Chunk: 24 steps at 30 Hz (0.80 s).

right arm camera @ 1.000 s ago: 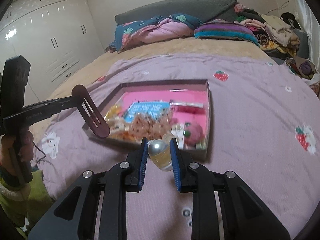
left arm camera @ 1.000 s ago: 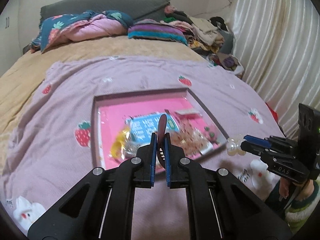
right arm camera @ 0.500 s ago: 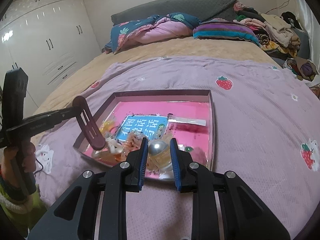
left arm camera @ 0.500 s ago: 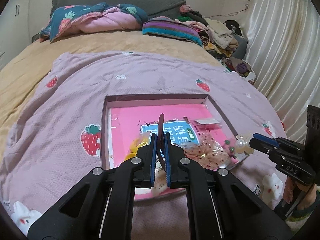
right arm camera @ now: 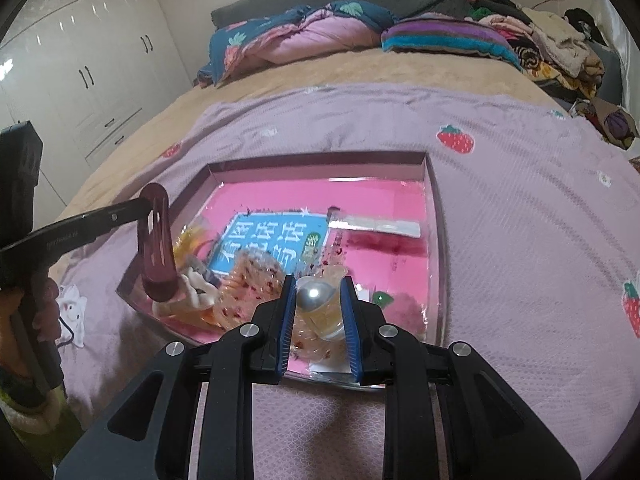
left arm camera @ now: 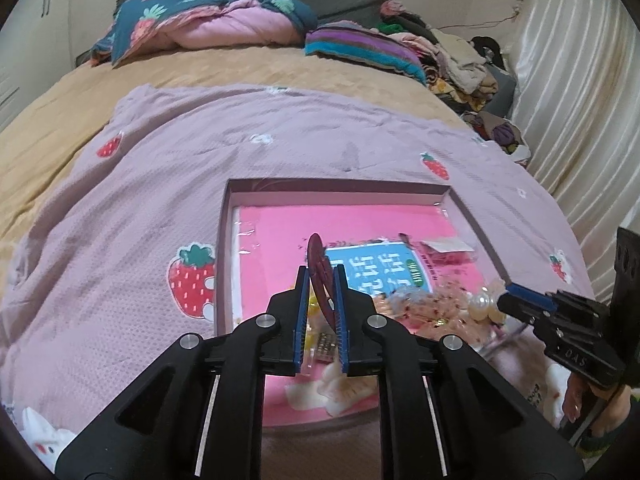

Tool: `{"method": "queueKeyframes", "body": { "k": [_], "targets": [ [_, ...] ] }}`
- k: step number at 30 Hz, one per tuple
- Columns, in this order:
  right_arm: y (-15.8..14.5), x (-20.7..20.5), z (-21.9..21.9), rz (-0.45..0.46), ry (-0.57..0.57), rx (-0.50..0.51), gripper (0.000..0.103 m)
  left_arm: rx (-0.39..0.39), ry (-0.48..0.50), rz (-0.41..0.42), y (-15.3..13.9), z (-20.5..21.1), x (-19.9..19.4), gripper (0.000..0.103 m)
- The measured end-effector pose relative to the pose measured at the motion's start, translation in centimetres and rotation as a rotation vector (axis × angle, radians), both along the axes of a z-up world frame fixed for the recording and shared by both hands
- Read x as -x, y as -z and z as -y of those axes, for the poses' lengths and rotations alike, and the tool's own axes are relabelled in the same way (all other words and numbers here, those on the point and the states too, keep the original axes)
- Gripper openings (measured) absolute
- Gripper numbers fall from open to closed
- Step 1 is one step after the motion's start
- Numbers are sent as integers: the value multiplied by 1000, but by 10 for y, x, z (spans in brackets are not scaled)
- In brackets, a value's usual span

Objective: Organize jewelry
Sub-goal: 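Carry the maroon clip with the left tool while the right tool carries the pearl clip into the tray, then open both tools and withdraw them from the tray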

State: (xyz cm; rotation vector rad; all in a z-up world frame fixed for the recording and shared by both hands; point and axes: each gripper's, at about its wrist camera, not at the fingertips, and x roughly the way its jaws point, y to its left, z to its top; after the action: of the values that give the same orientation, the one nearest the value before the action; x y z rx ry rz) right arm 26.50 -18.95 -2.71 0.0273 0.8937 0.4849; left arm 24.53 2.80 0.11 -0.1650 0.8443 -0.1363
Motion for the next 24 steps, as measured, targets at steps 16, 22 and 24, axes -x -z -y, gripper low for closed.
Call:
{"method": "queueKeyframes", "body": {
  "k": [16, 22, 24],
  "targets": [
    [-11, 30, -7, 24, -38, 1, 62, -36, -41, -62, 28, -10, -4, 8],
    [-21, 48, -2, 37, -27, -18, 82, -40, -40, -67, 29, -8, 0, 8],
    [-23, 52, -1, 36, -27, -22, 82, -44, -40, -65, 27, -6, 2, 8]
  ]
}}
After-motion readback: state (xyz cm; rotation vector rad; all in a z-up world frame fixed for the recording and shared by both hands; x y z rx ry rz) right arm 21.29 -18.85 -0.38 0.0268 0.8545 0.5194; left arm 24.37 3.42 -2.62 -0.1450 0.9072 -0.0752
